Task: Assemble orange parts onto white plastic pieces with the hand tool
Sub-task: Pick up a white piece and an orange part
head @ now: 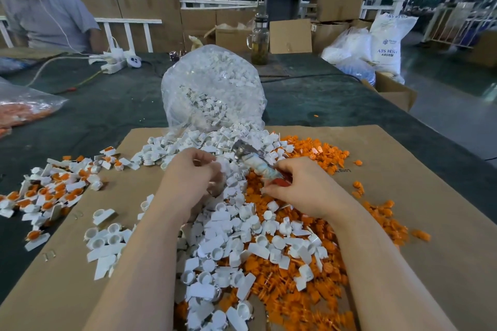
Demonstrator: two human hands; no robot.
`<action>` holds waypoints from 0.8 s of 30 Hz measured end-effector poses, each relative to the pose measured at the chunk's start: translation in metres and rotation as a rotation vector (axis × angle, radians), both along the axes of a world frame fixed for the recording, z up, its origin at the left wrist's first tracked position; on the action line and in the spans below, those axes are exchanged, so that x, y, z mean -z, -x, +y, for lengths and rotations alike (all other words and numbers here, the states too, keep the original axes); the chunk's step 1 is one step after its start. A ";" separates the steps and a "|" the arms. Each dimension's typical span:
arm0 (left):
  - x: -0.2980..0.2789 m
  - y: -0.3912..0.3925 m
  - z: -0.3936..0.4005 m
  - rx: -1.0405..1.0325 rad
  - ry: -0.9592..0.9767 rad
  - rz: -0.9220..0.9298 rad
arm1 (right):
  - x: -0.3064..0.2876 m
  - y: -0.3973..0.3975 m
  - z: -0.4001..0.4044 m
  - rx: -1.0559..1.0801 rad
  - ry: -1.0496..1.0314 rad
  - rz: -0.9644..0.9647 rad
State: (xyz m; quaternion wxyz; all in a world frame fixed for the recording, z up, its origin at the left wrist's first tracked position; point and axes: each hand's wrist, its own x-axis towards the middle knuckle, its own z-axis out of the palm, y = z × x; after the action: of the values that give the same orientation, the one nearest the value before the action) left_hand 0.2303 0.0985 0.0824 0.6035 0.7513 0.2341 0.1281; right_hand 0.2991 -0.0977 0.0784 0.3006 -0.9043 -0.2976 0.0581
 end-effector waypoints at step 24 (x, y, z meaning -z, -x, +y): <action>-0.007 0.000 -0.004 -0.216 0.426 -0.295 | 0.006 0.004 0.012 -0.015 0.186 -0.131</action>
State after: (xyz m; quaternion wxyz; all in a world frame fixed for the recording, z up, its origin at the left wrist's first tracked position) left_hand 0.2306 0.0944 0.0897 0.7584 0.5513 0.2439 0.2477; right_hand 0.2946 -0.0854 0.0720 0.1950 -0.9279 -0.3166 0.0281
